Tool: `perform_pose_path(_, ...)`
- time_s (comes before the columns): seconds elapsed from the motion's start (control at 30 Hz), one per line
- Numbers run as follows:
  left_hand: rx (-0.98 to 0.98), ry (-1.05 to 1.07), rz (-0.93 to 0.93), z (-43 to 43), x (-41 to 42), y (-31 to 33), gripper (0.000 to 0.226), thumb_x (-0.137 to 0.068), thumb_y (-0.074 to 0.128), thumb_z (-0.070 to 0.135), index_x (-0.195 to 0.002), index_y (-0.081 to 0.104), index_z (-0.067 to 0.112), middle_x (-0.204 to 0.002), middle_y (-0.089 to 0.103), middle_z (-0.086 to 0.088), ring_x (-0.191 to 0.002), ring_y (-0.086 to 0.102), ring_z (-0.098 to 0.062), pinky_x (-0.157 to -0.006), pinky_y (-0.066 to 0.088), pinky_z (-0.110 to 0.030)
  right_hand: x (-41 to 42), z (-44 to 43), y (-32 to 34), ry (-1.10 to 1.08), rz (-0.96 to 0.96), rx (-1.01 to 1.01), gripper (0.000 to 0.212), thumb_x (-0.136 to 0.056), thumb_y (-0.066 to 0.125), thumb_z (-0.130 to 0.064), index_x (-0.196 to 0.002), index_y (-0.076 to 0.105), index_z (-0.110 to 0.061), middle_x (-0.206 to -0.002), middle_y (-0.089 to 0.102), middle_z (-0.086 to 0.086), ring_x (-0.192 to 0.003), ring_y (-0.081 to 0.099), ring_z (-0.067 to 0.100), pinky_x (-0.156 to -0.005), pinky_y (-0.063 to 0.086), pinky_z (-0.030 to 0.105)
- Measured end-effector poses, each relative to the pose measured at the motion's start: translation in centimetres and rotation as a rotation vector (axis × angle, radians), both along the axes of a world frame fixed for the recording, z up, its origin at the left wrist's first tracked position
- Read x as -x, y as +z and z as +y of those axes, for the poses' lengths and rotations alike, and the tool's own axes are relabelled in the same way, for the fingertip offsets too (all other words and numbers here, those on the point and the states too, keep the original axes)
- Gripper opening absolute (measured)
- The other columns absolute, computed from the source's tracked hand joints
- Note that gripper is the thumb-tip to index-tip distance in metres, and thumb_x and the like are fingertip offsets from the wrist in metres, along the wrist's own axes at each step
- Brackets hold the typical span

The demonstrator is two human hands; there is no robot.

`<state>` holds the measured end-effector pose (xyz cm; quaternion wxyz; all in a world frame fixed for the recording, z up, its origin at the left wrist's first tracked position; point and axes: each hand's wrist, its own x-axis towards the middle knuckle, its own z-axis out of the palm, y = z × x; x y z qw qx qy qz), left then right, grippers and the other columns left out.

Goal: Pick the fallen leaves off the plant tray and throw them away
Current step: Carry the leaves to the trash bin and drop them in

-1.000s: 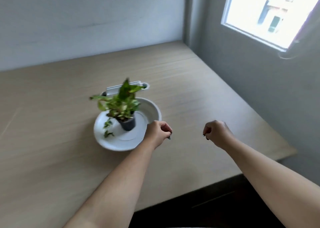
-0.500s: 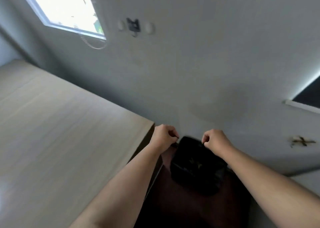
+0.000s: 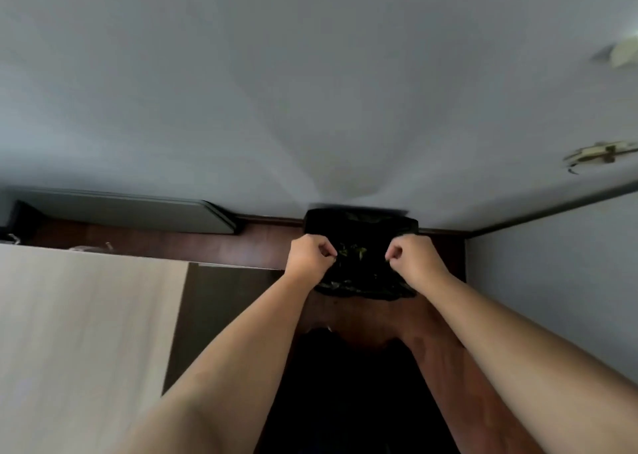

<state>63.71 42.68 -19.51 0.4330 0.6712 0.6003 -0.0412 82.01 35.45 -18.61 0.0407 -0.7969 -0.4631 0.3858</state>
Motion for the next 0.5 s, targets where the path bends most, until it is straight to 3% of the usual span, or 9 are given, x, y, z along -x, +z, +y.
perform_pose_path(0.13,0.059,-0.059,0.017,1.4,-2.0,-1.3,0.023,-0.086,0.067,0.02,-0.108,0.068,0.017,-0.111,0.069,-0.003,-0.103,0.064,-0.02,-0.086,0.051,-0.027,-0.4,1.2,-1.7,-0.019,0.051,0.023,0.024,-0.086,0.06,-0.006,-0.107,0.069,-0.009,-0.12,0.065,0.011,-0.106,0.063,0.026,-0.096,0.05,0.034)
perform_pose_path(0.23,0.136,-0.155,0.057,1.8,-2.4,-1.4,0.037,-0.091,0.059,0.027,-0.128,0.056,0.022,-0.133,0.059,-0.002,-0.116,0.059,-0.023,-0.092,0.049,-0.032,-1.0,1.0,-1.9,-0.021,0.055,0.061,0.027,-0.089,0.058,-0.01,-0.114,0.066,-0.012,-0.128,0.06,0.011,-0.108,0.062,0.027,-0.097,0.05,0.036)
perform_pose_path(0.5,0.045,-0.024,0.042,1.4,-0.8,3.1,0.032,-0.088,0.061,0.022,-0.12,0.062,0.019,-0.125,0.065,-0.003,-0.117,0.058,-0.02,-0.098,0.046,-0.03,-1.6,1.3,2.4,0.039,0.031,-0.007,0.018,-0.087,0.058,-0.012,-0.1,0.07,-0.012,-0.113,0.068,0.008,-0.094,0.065,0.026,-0.087,0.053,0.034)
